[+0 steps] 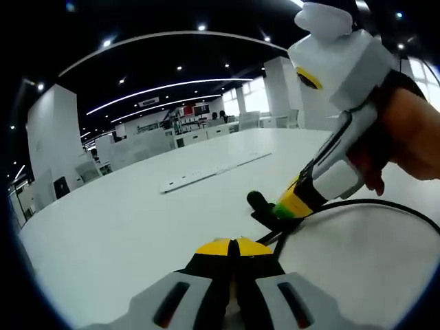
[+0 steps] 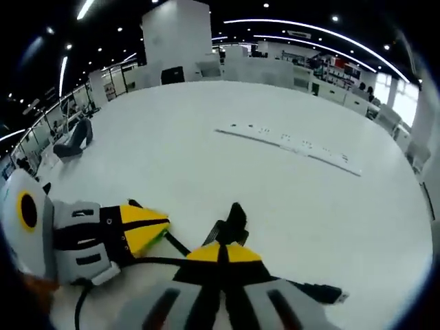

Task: Find the charging cable on the desk, coil it up and secure with Velcro.

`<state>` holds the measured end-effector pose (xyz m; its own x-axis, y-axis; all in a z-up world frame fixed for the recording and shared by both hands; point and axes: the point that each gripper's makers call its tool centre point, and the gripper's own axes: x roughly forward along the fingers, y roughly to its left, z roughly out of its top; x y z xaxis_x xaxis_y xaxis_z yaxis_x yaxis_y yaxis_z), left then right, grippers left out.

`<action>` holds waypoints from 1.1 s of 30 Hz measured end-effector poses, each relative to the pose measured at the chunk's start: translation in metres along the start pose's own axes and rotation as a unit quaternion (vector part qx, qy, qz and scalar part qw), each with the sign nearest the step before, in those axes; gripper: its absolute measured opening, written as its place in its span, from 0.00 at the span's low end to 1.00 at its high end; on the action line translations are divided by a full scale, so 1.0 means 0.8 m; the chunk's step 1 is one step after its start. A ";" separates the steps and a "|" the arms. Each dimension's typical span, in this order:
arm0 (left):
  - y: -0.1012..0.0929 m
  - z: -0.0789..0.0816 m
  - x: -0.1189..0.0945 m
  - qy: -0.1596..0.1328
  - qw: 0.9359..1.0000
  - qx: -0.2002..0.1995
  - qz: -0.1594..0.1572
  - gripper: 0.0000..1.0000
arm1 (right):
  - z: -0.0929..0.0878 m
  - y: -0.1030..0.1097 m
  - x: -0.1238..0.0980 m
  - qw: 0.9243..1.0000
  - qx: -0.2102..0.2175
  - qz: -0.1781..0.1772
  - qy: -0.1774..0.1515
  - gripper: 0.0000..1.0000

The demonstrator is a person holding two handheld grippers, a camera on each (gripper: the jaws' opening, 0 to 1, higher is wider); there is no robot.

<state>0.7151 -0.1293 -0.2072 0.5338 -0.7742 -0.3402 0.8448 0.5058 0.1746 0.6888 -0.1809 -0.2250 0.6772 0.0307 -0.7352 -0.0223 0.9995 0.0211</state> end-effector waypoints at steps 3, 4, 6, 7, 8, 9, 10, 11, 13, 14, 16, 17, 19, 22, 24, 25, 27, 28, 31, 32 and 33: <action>0.000 0.000 -0.001 0.000 1.000 0.002 0.001 0.02 | 0.003 -0.002 0.003 1.000 -0.009 -0.010 -0.012 0.02; 0.000 -0.001 -0.001 0.000 1.000 0.002 0.002 0.02 | 0.004 -0.002 0.004 1.000 -0.010 -0.013 -0.017 0.02; -0.001 -0.001 -0.002 0.000 1.000 0.004 0.003 0.02 | 0.006 -0.003 0.006 0.999 -0.013 -0.020 -0.027 0.02; -0.001 -0.001 -0.002 0.000 1.000 0.004 0.003 0.02 | 0.007 -0.004 0.007 0.999 -0.012 -0.020 -0.031 0.02; -0.001 -0.001 -0.002 0.000 1.000 0.003 0.003 0.02 | 0.009 -0.005 0.008 0.999 -0.010 -0.023 -0.037 0.02; -0.001 -0.002 -0.003 0.000 1.000 0.003 0.003 0.02 | 0.009 -0.005 0.009 0.999 -0.011 -0.024 -0.039 0.02; 0.000 -0.001 -0.002 0.000 1.000 0.003 0.003 0.02 | 0.012 -0.007 0.010 0.999 -0.012 -0.026 -0.046 0.02; 0.001 -0.001 -0.001 0.000 1.000 0.003 0.003 0.02 | 0.016 -0.010 0.012 0.998 -0.013 -0.028 -0.052 0.02; 0.001 -0.001 -0.001 0.000 1.000 0.003 0.002 0.02 | 0.021 -0.012 0.014 0.997 -0.015 -0.032 -0.064 0.02; 0.001 -0.001 -0.001 0.000 1.000 0.003 0.002 0.02 | 0.021 -0.012 0.015 0.997 -0.016 -0.032 -0.068 0.02; 0.001 -0.001 -0.002 0.000 1.000 0.003 0.002 0.02 | 0.022 -0.013 0.016 0.997 -0.014 -0.034 -0.073 0.02; 0.001 -0.001 -0.002 0.000 1.000 0.003 0.002 0.02 | 0.023 -0.012 0.017 0.996 -0.017 -0.036 -0.075 0.02; 0.000 -0.001 -0.002 0.000 1.000 0.003 0.003 0.02 | 0.024 -0.013 0.017 0.996 -0.019 -0.038 -0.079 0.02; 0.000 -0.002 -0.003 0.000 1.000 0.002 0.003 0.02 | 0.026 -0.016 0.019 0.995 -0.019 -0.041 -0.087 0.02; -0.001 -0.002 -0.003 0.000 1.000 0.003 0.003 0.02 | 0.027 -0.018 0.020 0.995 -0.022 -0.041 -0.092 0.02; -0.001 -0.002 -0.003 0.000 1.000 0.003 0.003 0.02 | 0.027 -0.018 0.020 0.995 -0.019 -0.040 -0.092 0.02; -0.001 -0.002 -0.003 0.000 1.000 0.003 0.003 0.02 | 0.027 -0.017 0.020 0.994 -0.027 -0.041 -0.093 0.02; -0.001 -0.002 -0.003 0.000 1.000 0.003 0.003 0.02 | 0.027 -0.018 0.020 0.995 -0.026 -0.041 -0.093 0.02; -0.002 -0.002 -0.004 -0.001 1.000 0.003 0.004 0.02 | 0.033 -0.024 0.023 0.994 -0.028 -0.042 -0.095 0.02; -0.002 -0.002 -0.004 -0.001 1.000 0.004 0.004 0.02 | 0.034 -0.025 0.024 0.994 -0.028 -0.043 -0.096 0.02; -0.002 -0.002 -0.004 -0.001 1.000 0.004 0.004 0.02 | 0.035 -0.025 0.025 0.994 -0.028 -0.044 -0.098 0.02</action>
<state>0.7119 -0.1270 -0.2078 0.5413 -0.7704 -0.3369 0.8403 0.5096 0.1848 0.7232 -0.2005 -0.2209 0.8079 -0.0524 -0.5870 0.0064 0.9968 -0.0803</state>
